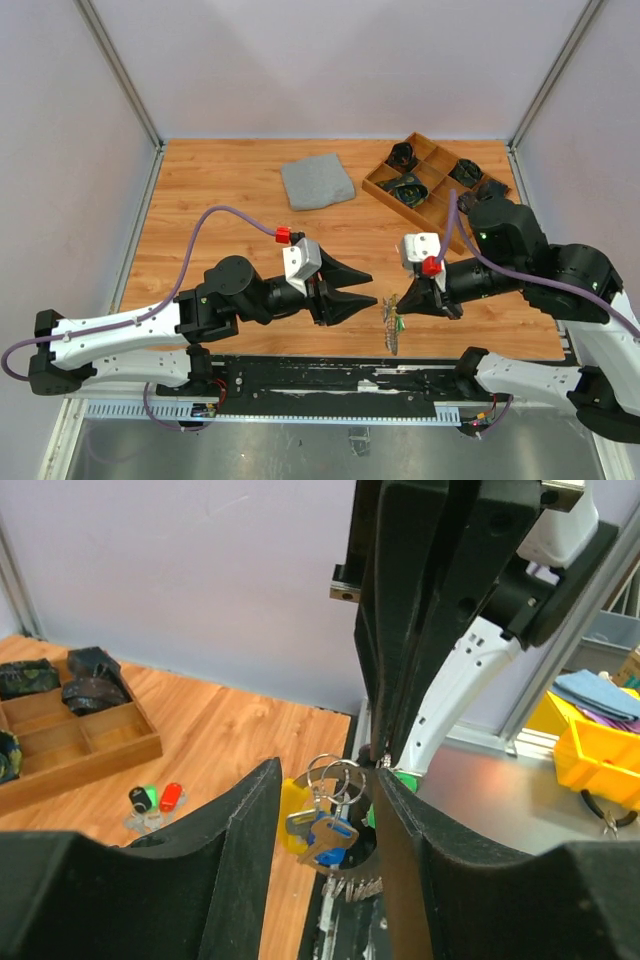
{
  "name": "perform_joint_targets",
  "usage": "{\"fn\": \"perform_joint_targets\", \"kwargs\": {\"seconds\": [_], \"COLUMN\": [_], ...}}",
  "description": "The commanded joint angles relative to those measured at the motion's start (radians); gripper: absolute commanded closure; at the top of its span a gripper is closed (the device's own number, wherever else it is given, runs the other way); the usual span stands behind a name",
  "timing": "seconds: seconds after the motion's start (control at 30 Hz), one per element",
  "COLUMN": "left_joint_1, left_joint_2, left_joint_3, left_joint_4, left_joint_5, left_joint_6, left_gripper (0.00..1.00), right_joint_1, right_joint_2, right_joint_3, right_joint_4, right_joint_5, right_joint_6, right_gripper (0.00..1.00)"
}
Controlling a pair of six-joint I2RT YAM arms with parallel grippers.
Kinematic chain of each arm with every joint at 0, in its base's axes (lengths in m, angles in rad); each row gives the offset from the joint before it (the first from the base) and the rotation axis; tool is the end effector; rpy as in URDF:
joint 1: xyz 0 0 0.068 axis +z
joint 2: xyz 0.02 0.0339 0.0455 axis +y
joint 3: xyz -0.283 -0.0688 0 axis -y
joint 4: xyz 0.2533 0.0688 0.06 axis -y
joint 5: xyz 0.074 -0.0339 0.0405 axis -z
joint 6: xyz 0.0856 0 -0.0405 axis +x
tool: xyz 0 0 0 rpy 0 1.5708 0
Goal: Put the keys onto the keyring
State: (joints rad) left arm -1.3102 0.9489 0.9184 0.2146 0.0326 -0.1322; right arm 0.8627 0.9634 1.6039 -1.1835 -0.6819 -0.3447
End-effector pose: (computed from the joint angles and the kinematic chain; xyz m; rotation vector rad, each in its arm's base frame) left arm 0.0661 -0.2587 0.4250 0.8575 1.2305 -1.2099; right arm 0.0540 0.1460 0.4728 -1.5402 1.4918 1.0250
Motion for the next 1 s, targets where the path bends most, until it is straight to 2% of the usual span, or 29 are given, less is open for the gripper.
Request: {"fn": "perform_joint_targets", "kwargs": {"seconds": [0.0, 0.1, 0.23, 0.3, 0.6, 0.97], "left_joint_1": [0.005, 0.005, 0.005, 0.005, 0.005, 0.005], "left_joint_2": [0.007, 0.011, 0.018, 0.027, 0.046, 0.080], "left_joint_3": [0.031, 0.031, 0.037, 0.048, 0.057, 0.074], "left_joint_4": [-0.011, -0.013, -0.030, -0.052, -0.077, -0.081], "left_joint_5": [0.064, 0.097, 0.138, 0.146, 0.090, 0.102], "left_joint_6": [0.013, 0.022, 0.040, 0.052, 0.067, 0.069], "left_gripper": [0.51, 0.51, 0.61, 0.62, 0.60, 0.60], "right_joint_1": [0.082, 0.095, 0.102, 0.104, 0.111, 0.113], "right_joint_2": [0.039, 0.055, 0.069, 0.073, 0.079, 0.080], "right_joint_3": [0.057, 0.082, 0.100, 0.105, 0.113, 0.107], "right_joint_4": [-0.086, -0.085, -0.076, -0.067, -0.045, -0.010], "right_joint_5": [0.166, 0.191, 0.209, 0.206, 0.147, 0.149], "right_joint_6": [-0.034, -0.037, -0.037, -0.039, -0.054, -0.051], "right_gripper": [0.99, 0.99, 1.00, 1.00, 0.99, 0.99]}}
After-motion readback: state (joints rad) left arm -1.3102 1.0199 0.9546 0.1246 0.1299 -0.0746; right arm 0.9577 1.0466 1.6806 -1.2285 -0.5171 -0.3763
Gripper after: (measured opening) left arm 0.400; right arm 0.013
